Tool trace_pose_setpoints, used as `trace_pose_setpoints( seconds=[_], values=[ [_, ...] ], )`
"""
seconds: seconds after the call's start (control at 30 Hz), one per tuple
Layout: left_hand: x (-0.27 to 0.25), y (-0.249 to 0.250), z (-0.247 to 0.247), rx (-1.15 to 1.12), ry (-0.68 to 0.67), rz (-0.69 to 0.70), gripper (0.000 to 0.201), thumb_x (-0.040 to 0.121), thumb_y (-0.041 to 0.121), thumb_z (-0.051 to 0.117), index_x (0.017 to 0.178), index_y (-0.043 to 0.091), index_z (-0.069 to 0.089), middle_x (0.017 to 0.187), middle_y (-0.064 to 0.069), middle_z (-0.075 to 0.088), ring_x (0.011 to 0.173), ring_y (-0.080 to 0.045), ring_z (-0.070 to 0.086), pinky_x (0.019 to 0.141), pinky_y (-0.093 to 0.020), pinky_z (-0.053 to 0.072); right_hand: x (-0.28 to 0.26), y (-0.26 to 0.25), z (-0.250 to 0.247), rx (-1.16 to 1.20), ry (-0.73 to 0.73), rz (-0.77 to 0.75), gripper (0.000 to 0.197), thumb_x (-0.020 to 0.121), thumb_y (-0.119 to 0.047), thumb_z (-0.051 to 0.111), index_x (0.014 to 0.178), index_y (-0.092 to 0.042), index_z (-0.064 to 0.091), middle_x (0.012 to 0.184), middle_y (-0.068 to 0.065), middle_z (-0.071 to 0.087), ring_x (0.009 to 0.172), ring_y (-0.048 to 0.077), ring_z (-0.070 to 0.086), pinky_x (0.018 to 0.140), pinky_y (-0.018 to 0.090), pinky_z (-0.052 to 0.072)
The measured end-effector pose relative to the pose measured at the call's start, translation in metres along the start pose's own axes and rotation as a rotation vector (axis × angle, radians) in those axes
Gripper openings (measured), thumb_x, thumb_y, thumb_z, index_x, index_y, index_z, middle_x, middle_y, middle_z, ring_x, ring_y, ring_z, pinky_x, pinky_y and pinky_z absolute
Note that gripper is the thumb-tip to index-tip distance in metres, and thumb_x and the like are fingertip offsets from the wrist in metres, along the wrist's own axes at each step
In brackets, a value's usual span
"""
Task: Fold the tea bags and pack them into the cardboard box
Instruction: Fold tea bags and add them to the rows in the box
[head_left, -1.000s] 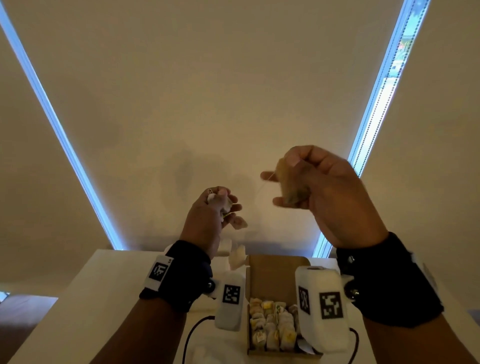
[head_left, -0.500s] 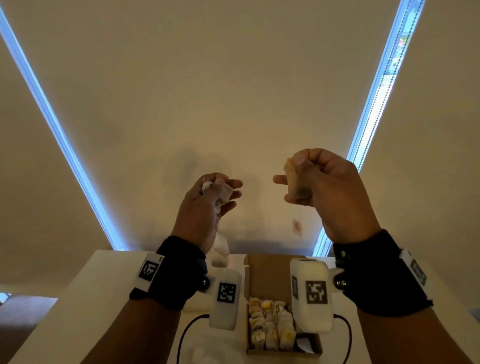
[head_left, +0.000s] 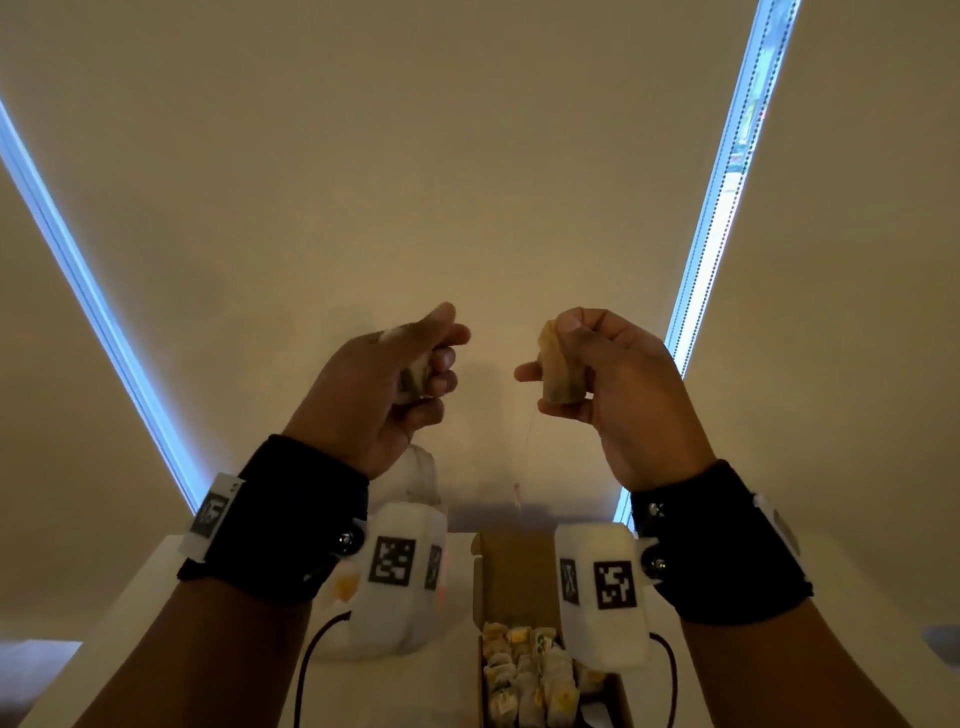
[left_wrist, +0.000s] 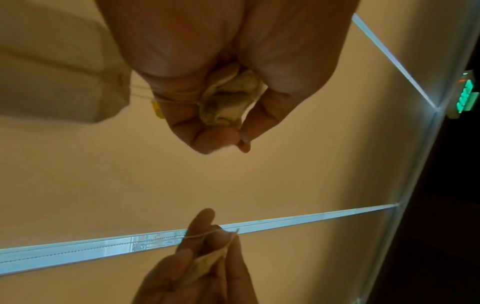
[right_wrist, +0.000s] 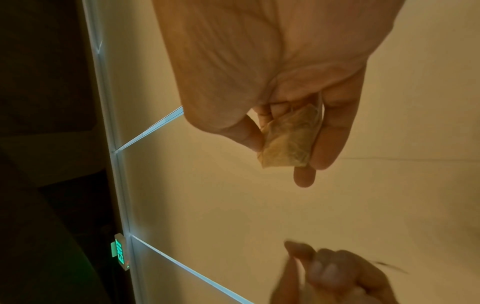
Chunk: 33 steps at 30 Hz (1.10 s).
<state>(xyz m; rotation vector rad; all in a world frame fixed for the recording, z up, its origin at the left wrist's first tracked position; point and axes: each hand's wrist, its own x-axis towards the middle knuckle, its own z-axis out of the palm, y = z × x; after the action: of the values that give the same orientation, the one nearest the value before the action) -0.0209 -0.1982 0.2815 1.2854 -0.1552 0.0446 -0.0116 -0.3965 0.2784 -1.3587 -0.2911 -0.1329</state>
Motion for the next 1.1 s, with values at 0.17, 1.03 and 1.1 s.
trace_pose_setpoints(
  seconds=[0.17,1.03,1.1],
  values=[
    [0.001,-0.003,0.014,0.366,0.002,0.128,0.03,0.086,0.034,0.076,0.091,0.005,0.076,0.064,-0.005,0.048,0.055,-0.015,0.038,0.045,-0.023,0.031,-0.003,0.011,0.012,-0.108,-0.004,-0.039,0.023,0.103,-0.025,0.052,0.097,-0.011,0.069,0.078,0.001,0.067,0.076,0.02,0.065,0.067,0.029,0.056],
    [0.01,0.005,0.013,0.558,0.087,0.399,0.014,0.098,0.017,0.066,0.096,0.012,0.079,0.055,0.012,0.062,0.044,-0.002,0.049,0.046,-0.011,0.037,0.019,-0.001,0.004,-0.532,-0.085,-0.059,0.039,0.098,-0.05,0.054,0.068,-0.03,0.07,0.059,-0.014,0.056,0.056,0.002,0.048,0.067,0.026,0.04],
    [0.007,0.006,0.015,0.581,0.068,0.416,0.013,0.097,0.014,0.067,0.097,0.007,0.078,0.055,0.015,0.064,0.045,0.0,0.054,0.046,-0.007,0.037,0.017,-0.003,0.005,-0.494,-0.094,-0.07,0.036,0.099,-0.045,0.057,0.072,-0.027,0.072,0.058,-0.016,0.056,0.055,0.0,0.049,0.067,0.024,0.039]
  ],
)
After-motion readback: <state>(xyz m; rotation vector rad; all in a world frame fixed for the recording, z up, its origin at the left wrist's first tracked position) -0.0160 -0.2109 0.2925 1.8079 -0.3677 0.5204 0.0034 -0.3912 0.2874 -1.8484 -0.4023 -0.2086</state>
